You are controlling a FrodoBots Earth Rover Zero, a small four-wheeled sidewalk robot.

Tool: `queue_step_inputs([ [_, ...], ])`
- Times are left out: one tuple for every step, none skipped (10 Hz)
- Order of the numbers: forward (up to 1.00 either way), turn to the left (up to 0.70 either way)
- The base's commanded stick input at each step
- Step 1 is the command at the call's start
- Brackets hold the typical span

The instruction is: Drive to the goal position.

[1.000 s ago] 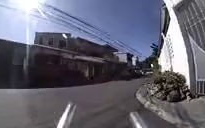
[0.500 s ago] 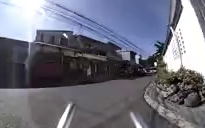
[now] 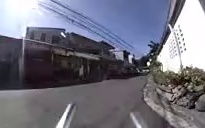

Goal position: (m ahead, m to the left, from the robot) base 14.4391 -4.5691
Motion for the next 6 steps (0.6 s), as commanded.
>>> queue_step_inputs([
  [0.85, -0.34],
  [0.85, -0.27],
  [0.85, -0.05],
  [0.85, 0.14],
  [0.85, 0.00],
  [0.85, 0.01],
])
